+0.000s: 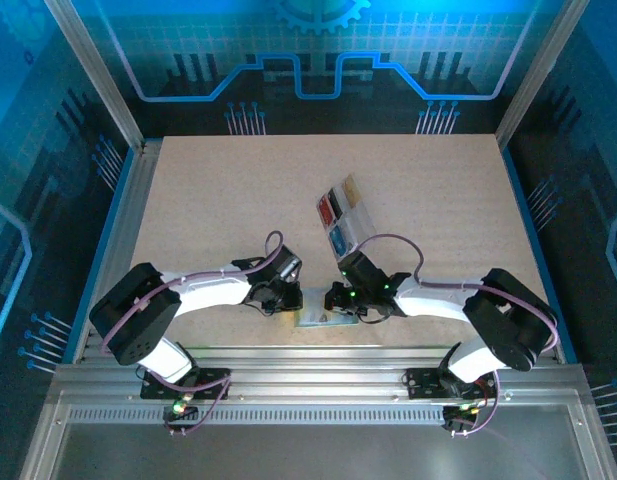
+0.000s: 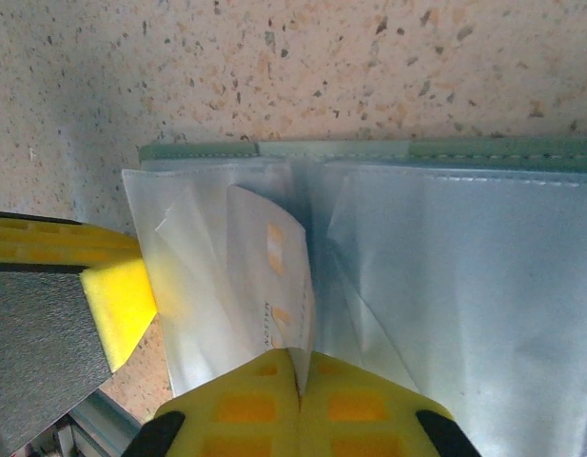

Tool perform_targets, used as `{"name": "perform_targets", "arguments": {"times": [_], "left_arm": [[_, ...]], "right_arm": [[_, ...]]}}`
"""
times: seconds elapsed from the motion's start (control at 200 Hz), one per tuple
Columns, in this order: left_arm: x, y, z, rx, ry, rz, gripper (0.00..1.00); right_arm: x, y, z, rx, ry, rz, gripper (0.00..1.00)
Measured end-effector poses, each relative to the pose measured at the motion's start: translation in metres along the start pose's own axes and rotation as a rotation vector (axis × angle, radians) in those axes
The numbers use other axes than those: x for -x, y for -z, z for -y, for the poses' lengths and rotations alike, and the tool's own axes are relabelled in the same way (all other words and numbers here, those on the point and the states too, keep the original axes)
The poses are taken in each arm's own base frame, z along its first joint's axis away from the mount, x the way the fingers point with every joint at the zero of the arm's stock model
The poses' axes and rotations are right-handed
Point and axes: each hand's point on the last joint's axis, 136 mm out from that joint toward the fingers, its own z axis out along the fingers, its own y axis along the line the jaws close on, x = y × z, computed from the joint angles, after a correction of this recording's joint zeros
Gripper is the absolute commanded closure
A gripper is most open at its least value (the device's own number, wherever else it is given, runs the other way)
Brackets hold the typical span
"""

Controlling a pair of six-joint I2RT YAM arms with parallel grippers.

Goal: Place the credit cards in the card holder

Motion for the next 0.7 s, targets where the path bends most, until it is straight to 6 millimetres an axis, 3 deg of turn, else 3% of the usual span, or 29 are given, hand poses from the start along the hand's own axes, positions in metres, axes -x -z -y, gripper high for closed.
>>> {"name": "perform_targets", "arguments": {"times": [0.365, 0.555, 0.7], "left_arm": [[0.0, 0.0, 0.0, -0.008, 0.016, 0.007, 0.85], [0.0, 0.001, 0.0, -0.011, 0.016, 0.01, 0.85], [0.0, 0.001, 0.0, -0.012, 0.016, 0.011, 0.84]], "right_arm": [[0.006, -0.011, -0.014, -0.001, 0.076, -0.04, 1.0], [0.007, -0.009, -0.017, -0.012, 0.114, -0.046, 0.87], [0.002, -0.005, -0.006, -0.071, 0.132, -0.055, 0.81]]}}
